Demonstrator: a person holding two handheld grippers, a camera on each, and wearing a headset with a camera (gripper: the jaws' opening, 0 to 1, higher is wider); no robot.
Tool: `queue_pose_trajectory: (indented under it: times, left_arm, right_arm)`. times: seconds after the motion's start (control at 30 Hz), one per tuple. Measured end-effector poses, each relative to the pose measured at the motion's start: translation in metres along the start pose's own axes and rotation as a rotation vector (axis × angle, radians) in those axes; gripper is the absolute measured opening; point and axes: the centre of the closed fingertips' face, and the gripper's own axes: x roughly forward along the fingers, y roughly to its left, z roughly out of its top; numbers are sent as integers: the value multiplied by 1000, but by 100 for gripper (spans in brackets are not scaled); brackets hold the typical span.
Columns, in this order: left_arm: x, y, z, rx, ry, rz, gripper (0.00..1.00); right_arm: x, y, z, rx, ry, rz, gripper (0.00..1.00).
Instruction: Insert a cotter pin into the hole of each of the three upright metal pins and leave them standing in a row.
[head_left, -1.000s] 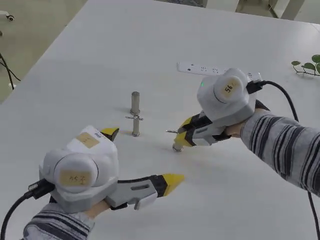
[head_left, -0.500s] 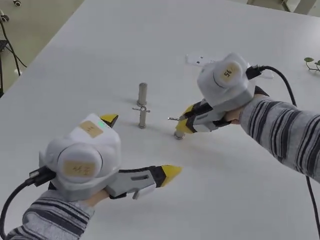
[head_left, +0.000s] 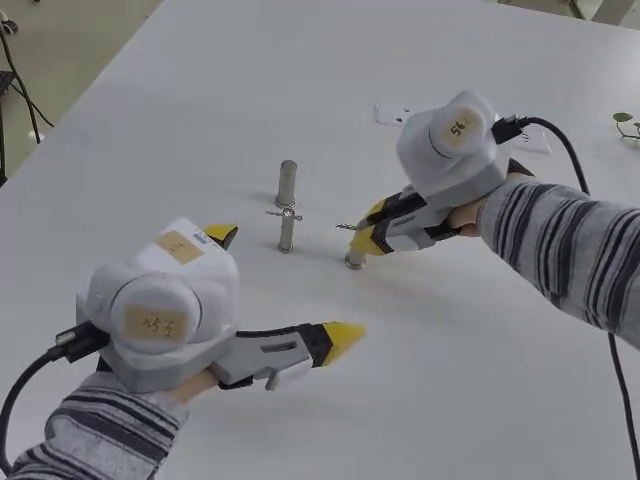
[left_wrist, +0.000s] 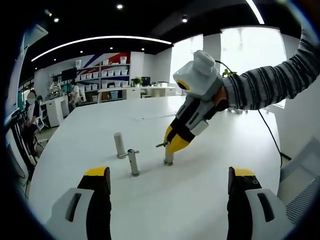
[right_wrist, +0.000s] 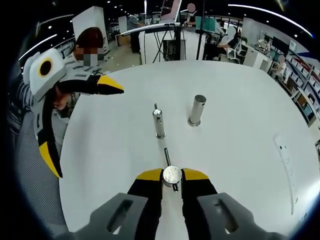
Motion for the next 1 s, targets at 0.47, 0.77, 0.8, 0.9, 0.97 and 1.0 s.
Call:
queue_pose_trajectory:
  times: [0.47,0.77,0.8,0.9,0.97,1.0]
  left_arm:
    - [1,-1,-2,-2,9,-4,97]
    - [3,-3,-3,0,14,-13,96]
    - [3,-4,-3,0,14,-13,96]
    - [4,-5,-3,4,14,-16,96]
    - [4,-5,-3,8,14,-18,96]
    - [4,-5,-3,8,14,-19,96]
  right_arm:
    - [0,-6,2,-86,10,-37,13]
    - [-11,-6,14,-91,-38,-44,17]
    - [-12,-5,19,-64,-64,-42,18]
    - [-16,-3,34,17,-139,-38,22]
    - [-16,-6,46,65,-187,-55,25]
    - [-16,-8,51,87,-208,-65,27]
